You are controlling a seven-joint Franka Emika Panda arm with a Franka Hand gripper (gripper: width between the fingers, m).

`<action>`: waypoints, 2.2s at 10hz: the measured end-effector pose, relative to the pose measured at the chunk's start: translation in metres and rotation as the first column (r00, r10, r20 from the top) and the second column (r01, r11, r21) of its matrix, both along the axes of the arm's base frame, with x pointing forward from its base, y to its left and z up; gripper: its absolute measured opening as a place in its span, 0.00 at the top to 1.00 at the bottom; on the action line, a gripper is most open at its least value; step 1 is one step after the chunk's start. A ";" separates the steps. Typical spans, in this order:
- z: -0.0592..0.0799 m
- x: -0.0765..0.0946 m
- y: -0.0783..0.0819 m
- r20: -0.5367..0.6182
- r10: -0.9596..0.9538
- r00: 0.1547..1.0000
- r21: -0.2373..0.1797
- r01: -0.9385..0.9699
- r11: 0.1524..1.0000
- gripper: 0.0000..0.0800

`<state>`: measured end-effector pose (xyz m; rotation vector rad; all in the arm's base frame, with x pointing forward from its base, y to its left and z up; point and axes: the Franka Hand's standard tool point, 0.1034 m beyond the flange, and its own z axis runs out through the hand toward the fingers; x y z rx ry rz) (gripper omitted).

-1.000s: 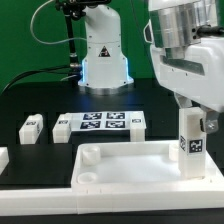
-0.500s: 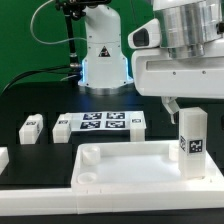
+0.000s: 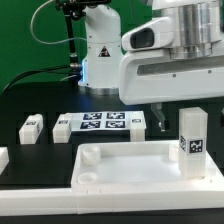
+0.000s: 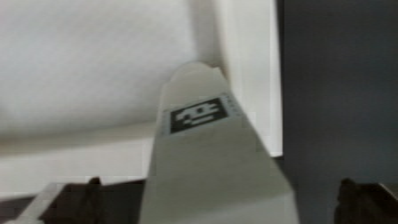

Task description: Assemble desk

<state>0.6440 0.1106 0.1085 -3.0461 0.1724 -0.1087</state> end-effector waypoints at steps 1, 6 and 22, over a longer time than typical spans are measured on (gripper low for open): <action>0.000 0.000 0.000 -0.003 -0.032 0.999 0.006 0.032 0.999 0.33; -0.001 0.000 -0.003 -0.030 -0.286 0.958 0.021 0.287 0.958 0.64; -0.002 -0.003 -0.003 -0.091 -0.497 0.863 0.087 0.504 0.859 0.19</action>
Offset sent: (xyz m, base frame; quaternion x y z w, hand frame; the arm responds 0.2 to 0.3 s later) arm 0.0000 0.0000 0.0000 0.0000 0.0000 0.1296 0.9916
